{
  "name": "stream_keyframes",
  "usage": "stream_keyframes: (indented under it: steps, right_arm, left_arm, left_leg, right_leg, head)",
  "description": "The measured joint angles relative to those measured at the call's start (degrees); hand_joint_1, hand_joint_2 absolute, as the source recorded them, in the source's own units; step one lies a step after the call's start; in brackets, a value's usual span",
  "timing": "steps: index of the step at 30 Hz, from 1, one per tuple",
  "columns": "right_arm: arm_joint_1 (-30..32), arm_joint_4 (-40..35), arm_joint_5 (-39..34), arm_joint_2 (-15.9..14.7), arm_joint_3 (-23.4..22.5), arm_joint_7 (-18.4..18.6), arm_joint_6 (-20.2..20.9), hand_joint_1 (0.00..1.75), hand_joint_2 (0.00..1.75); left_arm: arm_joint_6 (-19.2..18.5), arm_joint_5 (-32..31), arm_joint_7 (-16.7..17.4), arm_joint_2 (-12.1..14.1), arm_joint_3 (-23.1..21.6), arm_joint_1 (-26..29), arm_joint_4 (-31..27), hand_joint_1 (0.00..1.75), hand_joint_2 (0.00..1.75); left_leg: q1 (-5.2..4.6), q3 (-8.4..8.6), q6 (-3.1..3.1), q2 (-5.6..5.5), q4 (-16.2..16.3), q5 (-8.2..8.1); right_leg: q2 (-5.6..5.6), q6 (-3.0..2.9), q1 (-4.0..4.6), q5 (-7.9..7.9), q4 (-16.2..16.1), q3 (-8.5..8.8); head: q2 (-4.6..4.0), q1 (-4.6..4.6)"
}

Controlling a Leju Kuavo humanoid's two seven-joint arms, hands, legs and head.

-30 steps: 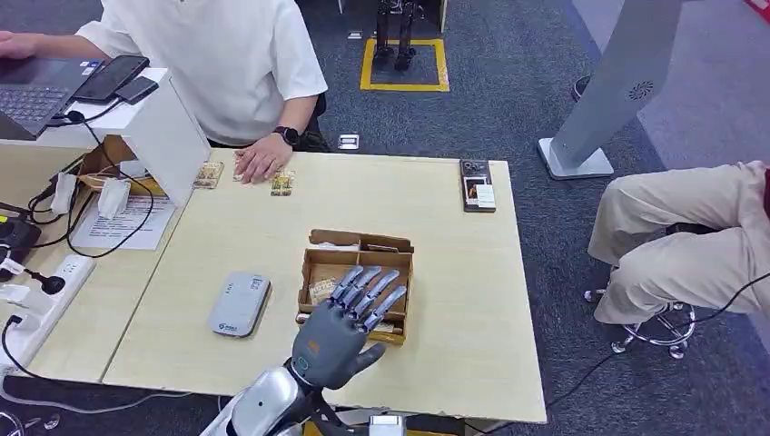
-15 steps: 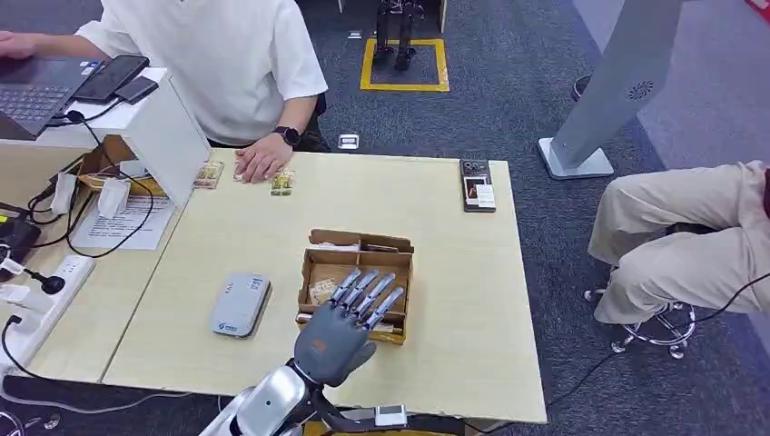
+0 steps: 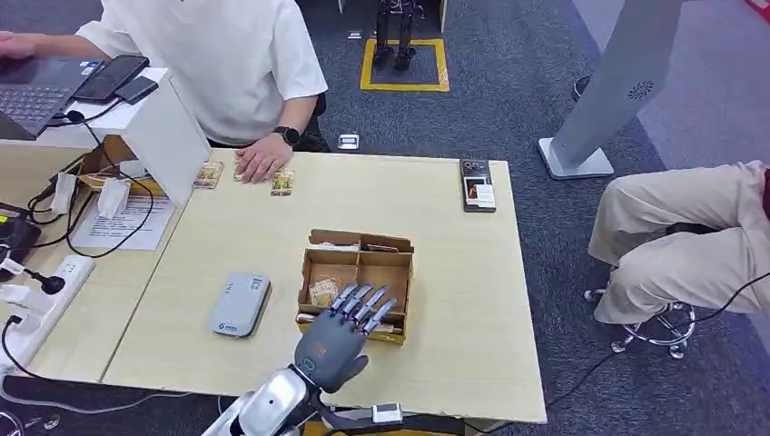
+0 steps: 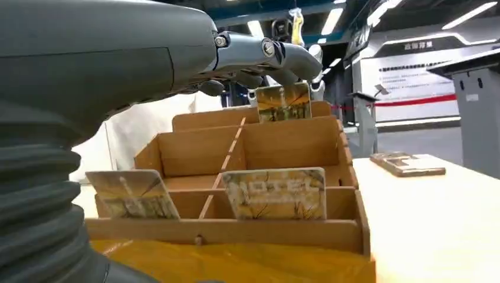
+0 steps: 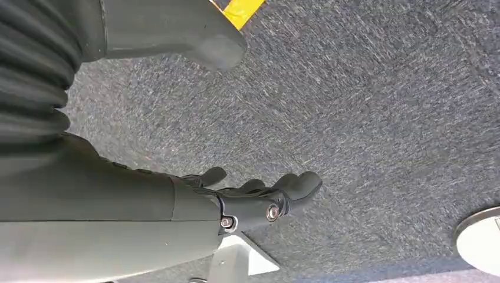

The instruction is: Pass the card to the sensor for recognition and then transmit it.

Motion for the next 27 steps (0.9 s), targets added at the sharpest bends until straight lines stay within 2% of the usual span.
stream_keyframes:
  steps: [15,16,17,18,20,27]
  right_arm:
    - [0.00,0.00,0.31,0.00,0.00,0.00,0.00,0.00,1.75]
    - [0.00,0.00,0.33,0.00,0.00,0.00,0.00,0.00,1.75]
    - [0.00,0.00,0.33,0.00,0.00,0.00,0.00,0.00,1.75]
    - [-0.01,0.00,0.35,0.00,0.00,0.00,0.00,0.00,1.75]
    - [0.00,0.00,0.57,0.00,-0.02,0.00,0.00,0.00,1.75]
    - [0.00,0.00,0.98,0.00,-0.02,0.00,0.00,0.00,1.75]
  left_arm:
    - [-0.26,1.49,0.02,-0.04,-0.22,-0.12,0.66,0.02,1.75]
    - [-0.26,1.55,0.02,-0.04,-0.22,-0.12,0.68,0.26,1.75]
    - [-0.26,1.62,0.02,-0.04,-0.22,-0.12,0.70,0.84,1.75]
    - [-0.26,1.64,0.02,-0.04,-0.22,-0.13,0.74,1.59,1.75]
    - [-0.39,1.81,0.02,-0.04,-0.22,-0.14,0.98,1.75,1.75]
    - [-0.41,2.03,0.22,-0.04,-0.22,-0.18,1.97,1.75,1.75]
  left_leg:
    - [0.00,0.00,0.00,0.00,0.00,0.00]
    - [0.00,0.00,0.00,0.00,0.00,0.00]
    - [0.00,0.00,0.00,0.00,0.00,0.00]
    - [0.00,0.00,0.00,0.00,0.00,0.00]
    - [0.00,0.00,0.00,0.00,0.00,0.00]
    - [0.00,0.00,0.00,0.00,0.00,0.00]
  right_leg:
    - [0.00,0.00,0.00,0.00,0.00,0.00]
    - [0.00,0.00,0.00,0.00,0.00,0.00]
    - [0.00,0.00,0.00,0.00,0.00,0.00]
    - [0.00,0.00,0.00,0.00,0.00,0.00]
    - [0.00,0.00,0.00,0.00,0.00,0.00]
    - [0.00,0.00,0.00,0.00,0.00,0.00]
  head:
    - [0.00,0.00]
    - [0.02,0.00]
    - [0.00,0.00]
    - [0.02,0.00]
    - [0.00,0.00]
    - [0.00,0.00]
